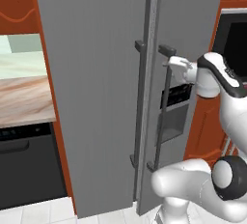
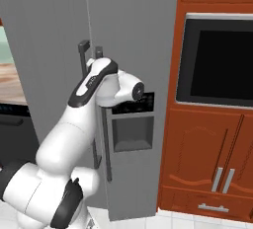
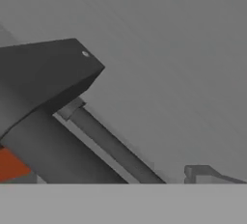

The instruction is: The ice cube tray has been filled with water. Take the tray and place it in the freezer to make ice. Close the freezer door after placing the tray.

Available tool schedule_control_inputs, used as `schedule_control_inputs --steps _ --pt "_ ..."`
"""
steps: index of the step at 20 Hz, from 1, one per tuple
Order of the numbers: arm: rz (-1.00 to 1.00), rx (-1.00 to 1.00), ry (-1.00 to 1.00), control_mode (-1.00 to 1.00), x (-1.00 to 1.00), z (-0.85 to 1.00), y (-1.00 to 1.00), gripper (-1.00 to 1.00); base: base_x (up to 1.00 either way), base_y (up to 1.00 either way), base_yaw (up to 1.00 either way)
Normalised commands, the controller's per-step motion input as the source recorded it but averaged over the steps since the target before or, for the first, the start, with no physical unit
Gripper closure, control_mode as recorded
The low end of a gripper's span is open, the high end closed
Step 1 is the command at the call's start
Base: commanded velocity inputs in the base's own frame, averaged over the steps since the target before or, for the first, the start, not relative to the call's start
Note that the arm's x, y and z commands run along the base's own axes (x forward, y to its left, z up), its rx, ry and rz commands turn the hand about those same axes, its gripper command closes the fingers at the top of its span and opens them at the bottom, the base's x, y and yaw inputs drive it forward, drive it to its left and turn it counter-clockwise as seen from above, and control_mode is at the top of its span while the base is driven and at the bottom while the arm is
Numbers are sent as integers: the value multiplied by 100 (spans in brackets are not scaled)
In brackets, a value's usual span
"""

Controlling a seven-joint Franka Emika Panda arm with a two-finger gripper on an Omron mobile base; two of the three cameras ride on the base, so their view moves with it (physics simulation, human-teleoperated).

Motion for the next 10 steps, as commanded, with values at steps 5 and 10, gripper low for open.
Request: schedule_control_inputs --steps 5,10 --pt "2 0 3 -100 54 1 17 -100 0 0 0" --pt "0 0 4 -100 46 5 9 -100 0 0 0"
